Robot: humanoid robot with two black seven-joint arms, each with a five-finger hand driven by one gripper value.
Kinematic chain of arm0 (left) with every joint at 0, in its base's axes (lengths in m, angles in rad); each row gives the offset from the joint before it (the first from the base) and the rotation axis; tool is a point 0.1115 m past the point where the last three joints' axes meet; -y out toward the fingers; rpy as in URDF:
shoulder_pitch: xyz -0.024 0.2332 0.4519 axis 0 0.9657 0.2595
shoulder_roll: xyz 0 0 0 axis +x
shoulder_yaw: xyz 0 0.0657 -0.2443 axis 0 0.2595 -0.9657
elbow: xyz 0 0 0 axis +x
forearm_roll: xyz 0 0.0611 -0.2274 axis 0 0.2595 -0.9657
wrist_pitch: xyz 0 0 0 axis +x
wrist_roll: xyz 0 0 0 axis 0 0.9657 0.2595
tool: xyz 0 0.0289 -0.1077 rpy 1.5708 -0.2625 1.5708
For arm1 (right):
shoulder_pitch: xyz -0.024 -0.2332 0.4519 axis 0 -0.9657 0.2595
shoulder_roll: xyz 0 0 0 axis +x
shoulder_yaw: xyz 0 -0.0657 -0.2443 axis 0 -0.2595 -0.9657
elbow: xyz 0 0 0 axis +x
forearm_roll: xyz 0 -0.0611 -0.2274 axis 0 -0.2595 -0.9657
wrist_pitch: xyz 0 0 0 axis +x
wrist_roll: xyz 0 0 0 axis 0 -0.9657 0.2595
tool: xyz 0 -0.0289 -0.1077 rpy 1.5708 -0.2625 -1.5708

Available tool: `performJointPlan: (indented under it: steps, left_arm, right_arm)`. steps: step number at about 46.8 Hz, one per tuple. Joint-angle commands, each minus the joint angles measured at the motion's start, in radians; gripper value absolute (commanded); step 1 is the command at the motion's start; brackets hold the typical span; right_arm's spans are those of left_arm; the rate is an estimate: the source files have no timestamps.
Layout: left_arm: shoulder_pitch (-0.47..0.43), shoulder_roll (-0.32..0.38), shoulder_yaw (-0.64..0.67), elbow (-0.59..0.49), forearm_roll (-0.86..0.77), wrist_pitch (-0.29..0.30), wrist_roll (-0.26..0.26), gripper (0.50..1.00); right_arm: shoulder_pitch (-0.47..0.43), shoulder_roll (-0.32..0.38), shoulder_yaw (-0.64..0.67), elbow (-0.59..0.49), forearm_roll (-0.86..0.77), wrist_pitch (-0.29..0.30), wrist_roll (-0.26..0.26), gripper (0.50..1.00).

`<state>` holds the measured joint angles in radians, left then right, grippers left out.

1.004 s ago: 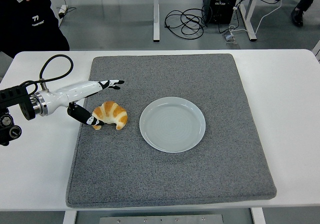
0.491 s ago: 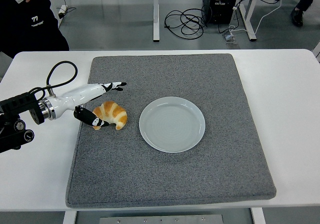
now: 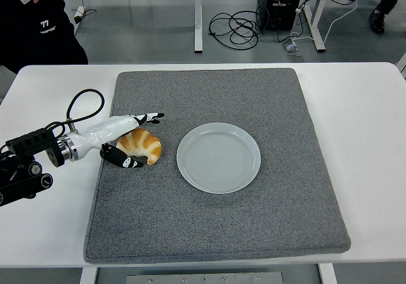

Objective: Place the bread on the plate

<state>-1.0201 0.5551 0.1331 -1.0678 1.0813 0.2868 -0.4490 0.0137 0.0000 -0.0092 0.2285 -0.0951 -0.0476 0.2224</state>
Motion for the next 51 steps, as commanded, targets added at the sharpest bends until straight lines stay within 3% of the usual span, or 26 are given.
performJointPlan:
  steps: [1,15,29,44,51]
  left_arm:
    - [0.003,-0.003,0.000,0.002,0.000,0.000,-0.005,0.896]
    - [0.011,-0.003,0.000,0.019,0.000,0.000,-0.022,0.740]
    - [-0.001,0.005,0.000,0.025,0.000,0.005,-0.026,0.500]
    - [-0.052,0.029,-0.020,0.025,-0.040,-0.014,-0.030,0.500]
    - [-0.061,0.051,-0.021,0.025,-0.061,-0.093,-0.028,0.500]
  right_arm:
    - [0.000,0.000,0.000,0.000,0.000,0.000,0.000,1.000]
    - [-0.001,0.000,0.000,-0.001,0.000,0.000,0.000,1.000]
    - [-0.001,0.000,-0.002,0.000,0.000,0.000,0.000,1.000]
    - [-0.005,0.000,-0.002,0.000,0.000,0.000,0.000,1.000]
    - [-0.005,0.000,-0.002,0.000,0.000,0.000,0.000,1.000]
